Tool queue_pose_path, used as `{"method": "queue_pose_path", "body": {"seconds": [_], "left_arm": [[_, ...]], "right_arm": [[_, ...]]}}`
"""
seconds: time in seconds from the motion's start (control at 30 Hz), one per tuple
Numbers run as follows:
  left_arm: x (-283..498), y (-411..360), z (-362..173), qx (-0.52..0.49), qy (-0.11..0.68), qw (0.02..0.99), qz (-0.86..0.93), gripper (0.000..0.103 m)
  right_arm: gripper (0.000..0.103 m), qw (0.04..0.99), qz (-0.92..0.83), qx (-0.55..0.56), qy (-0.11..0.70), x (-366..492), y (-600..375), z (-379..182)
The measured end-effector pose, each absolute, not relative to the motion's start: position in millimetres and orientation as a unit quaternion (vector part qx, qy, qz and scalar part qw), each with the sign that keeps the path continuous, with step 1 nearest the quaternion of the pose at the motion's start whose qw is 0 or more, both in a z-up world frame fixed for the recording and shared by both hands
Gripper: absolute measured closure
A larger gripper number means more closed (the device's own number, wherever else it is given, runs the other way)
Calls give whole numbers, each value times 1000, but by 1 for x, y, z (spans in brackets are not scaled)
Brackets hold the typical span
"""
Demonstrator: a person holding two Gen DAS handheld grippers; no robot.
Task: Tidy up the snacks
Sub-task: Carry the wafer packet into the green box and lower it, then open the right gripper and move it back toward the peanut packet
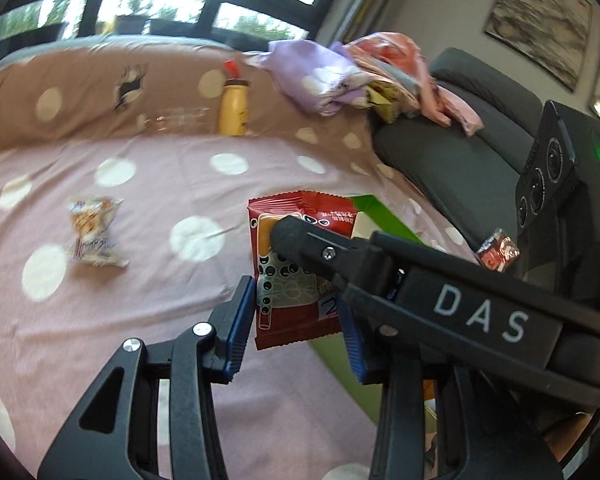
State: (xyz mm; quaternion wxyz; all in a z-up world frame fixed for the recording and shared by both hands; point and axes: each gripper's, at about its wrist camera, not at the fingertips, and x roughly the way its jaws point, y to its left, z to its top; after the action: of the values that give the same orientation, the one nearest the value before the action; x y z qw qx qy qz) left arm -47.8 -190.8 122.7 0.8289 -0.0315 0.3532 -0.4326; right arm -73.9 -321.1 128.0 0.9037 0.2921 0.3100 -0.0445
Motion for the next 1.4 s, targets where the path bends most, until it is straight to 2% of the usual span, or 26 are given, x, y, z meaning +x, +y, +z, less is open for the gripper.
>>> {"method": "queue_pose_path", "body": {"seconds": [0.2,0.37,0.73,1.03,1.23,1.3,1.4], "left_arm": [[-52,-242,127,23,336,816,-470,64],[-49,-275,120,46,352,792,-496,64],[-44,-313,97,71,397,764,-503,65],[-45,-316,86,60,423,758,-494,65],[-47,-304,95,53,415,768,-484,59],[-48,-291,102,41,409,775,-480,50],[-50,-271,111,18,401,779,-481,45]], "right_arm": [[62,897,-90,345,260,-96,-371,128],[62,880,-137,381,248,-107,-397,118],[62,840,-194,432,265,-110,-429,87],[62,822,-236,432,286,-111,-434,79],[62,827,-247,421,279,-115,-434,84],[62,829,-254,416,273,-118,-433,87],[62,832,-268,407,267,-123,-431,92]]}}
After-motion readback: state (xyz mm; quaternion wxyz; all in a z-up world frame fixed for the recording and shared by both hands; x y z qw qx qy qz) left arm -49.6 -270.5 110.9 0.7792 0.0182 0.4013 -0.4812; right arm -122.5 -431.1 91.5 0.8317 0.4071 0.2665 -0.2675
